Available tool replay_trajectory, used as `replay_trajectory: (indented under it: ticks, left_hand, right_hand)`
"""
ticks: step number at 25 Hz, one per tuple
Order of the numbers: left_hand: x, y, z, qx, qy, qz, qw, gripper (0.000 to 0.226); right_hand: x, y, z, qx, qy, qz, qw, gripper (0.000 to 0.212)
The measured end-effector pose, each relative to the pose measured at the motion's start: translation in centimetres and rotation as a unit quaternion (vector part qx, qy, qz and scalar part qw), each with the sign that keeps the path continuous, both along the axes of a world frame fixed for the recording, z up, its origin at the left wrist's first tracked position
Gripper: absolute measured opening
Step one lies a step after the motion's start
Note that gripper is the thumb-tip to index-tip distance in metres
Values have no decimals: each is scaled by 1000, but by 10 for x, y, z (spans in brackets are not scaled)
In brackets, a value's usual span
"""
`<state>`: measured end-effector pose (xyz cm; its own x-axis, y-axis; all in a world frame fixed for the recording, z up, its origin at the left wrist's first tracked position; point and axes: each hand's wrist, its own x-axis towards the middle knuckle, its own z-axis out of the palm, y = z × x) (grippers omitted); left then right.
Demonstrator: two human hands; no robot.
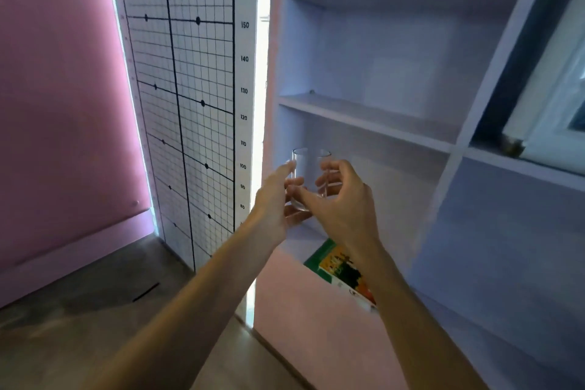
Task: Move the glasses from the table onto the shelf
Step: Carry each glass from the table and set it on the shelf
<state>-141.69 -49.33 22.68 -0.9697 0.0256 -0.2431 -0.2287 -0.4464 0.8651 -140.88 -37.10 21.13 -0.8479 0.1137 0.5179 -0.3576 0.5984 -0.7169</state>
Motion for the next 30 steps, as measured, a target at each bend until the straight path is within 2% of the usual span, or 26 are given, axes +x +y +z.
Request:
replay_trajectory:
  ticks: [3,6,10,14,19,23,30]
  left_hand:
    - [-48,-13,39,6,20,-30,999,36]
    - [-92,-27,76,0,56,-73,996,30]
    - [-139,-35,114,6,88,-102,991,39]
    - [-182,-33,127,-23,88,-74,993,45]
    - [-210,-34,124,9,75,-41,996,54]
    - [-219,-42,124,10,75,-61,995,57]
    - [-228,-48,122,-4,81,-81,993,65]
  right_hand:
    - [-42,-12,36,7,35,-28,999,68]
    - [-85,-26,71,-28,59,-59,996,65]
    - [-135,-33,108,-86,89,-106,987,68]
    - [-183,-28,137,-122,65,-147,979,66]
    - [-238,-23,150,-64,8,-194,979,64]
    - [-267,-24,146,-22,-10,-214,977,57]
    - [-294,-24,138,-31,-30,-255,966,57]
